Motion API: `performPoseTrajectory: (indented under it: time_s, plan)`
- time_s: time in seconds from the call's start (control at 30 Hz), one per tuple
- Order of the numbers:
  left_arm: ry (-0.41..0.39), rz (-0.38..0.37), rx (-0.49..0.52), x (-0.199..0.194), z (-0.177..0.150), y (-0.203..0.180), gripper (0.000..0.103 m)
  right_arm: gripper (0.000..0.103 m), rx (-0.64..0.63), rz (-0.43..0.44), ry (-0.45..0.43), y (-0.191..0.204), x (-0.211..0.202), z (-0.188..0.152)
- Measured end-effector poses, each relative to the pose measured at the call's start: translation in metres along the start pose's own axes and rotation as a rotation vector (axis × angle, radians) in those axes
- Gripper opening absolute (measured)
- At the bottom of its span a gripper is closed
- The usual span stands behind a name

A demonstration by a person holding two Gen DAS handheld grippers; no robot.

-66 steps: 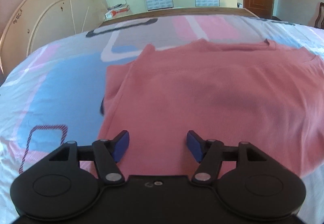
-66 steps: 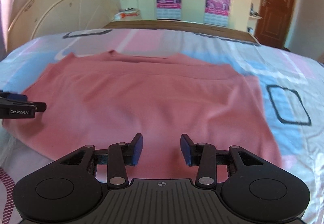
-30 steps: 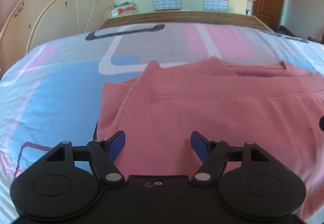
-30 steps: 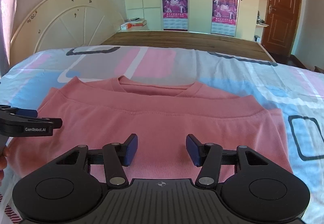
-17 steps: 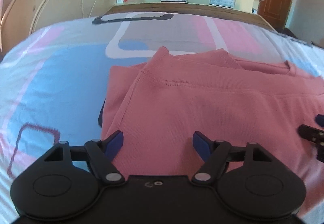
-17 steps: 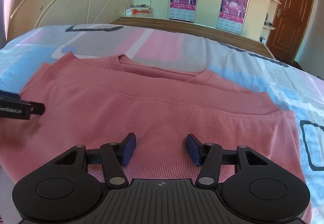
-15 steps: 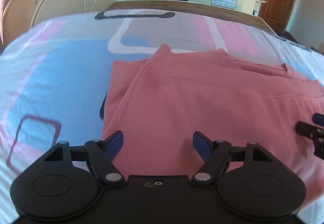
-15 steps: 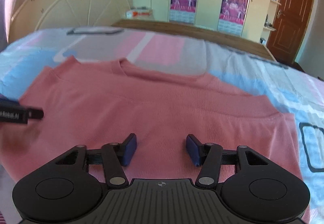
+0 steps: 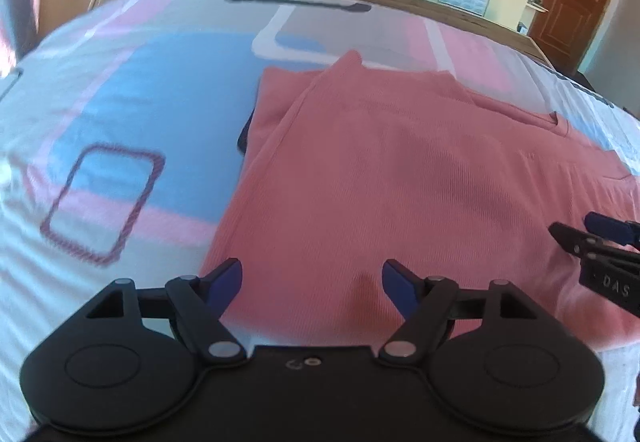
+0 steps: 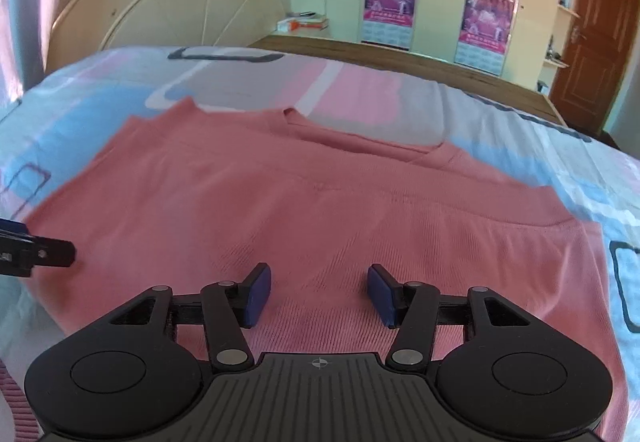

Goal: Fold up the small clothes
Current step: 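Smooth the folded sweatshirt with both open tools, then grasp a side edge of the sweatshirt with the left tool and fold it inward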

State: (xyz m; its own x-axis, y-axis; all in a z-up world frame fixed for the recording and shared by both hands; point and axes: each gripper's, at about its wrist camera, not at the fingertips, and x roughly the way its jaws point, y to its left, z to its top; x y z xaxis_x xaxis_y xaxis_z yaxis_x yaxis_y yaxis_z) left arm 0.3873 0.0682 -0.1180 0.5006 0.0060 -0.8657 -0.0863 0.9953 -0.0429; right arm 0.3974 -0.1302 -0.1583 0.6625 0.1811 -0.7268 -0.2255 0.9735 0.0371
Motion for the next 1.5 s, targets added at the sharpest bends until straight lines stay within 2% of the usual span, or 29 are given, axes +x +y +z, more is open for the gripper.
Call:
performPoseTrajectory:
  time_s: [0.17,0.4,0.53,0.67,0.7,0.77,0.83,0.87,0.93,1.03,1.17,1.33,1.5]
  plan:
    - [0.038,-0.046,-0.079,-0.008,-0.016,0.008,0.077,0.054,0.022,0.027,-0.017,-0.002,-0.008,0.003]
    - [0.098,-0.207,-0.349,-0.001,-0.045,0.038,0.081,0.054,0.034,0.051,-0.043,-0.004,-0.024,0.001]
    - [0.039,-0.267,-0.419,0.009,-0.044,0.043,0.097,0.054,0.031,0.055,-0.05,-0.004,-0.026,0.003]
    - [-0.044,-0.334,-0.49,0.024,-0.036,0.046,0.096,0.054,0.032,0.042,-0.044,-0.006,-0.022,0.001]
    - [-0.072,-0.344,-0.504,0.028,-0.034,0.047,0.094,0.054,0.032,0.039,-0.043,-0.006,-0.02,0.001]
    - [-0.129,-0.359,-0.535,0.035,-0.03,0.048,0.078,0.054,0.028,0.026,-0.043,-0.007,-0.016,0.001]
    - [-0.168,-0.37,-0.584,0.042,-0.029,0.051,0.052,0.054,0.024,0.017,-0.043,-0.007,-0.01,0.003]
    - [-0.174,-0.377,-0.607,0.046,-0.028,0.052,0.045,0.054,0.022,0.013,-0.046,-0.007,-0.008,0.004]
    - [-0.188,-0.371,-0.646,0.054,-0.025,0.055,0.02,0.054,0.011,-0.006,-0.049,-0.006,-0.001,0.006]
    - [-0.198,-0.361,-0.674,0.057,-0.027,0.056,0.016,0.054,-0.029,-0.046,-0.019,-0.003,0.015,0.001]
    - [-0.234,-0.343,-0.64,0.039,-0.025,0.048,0.014,0.054,-0.067,-0.059,-0.017,-0.002,0.022,-0.003]
    - [-0.322,-0.354,-0.44,0.001,0.005,0.014,0.012,0.054,0.013,-0.01,-0.041,-0.016,0.011,0.001]
    - [-0.396,-0.424,-0.21,-0.034,0.033,-0.049,0.012,0.054,0.092,-0.015,-0.086,-0.038,-0.01,0.002]
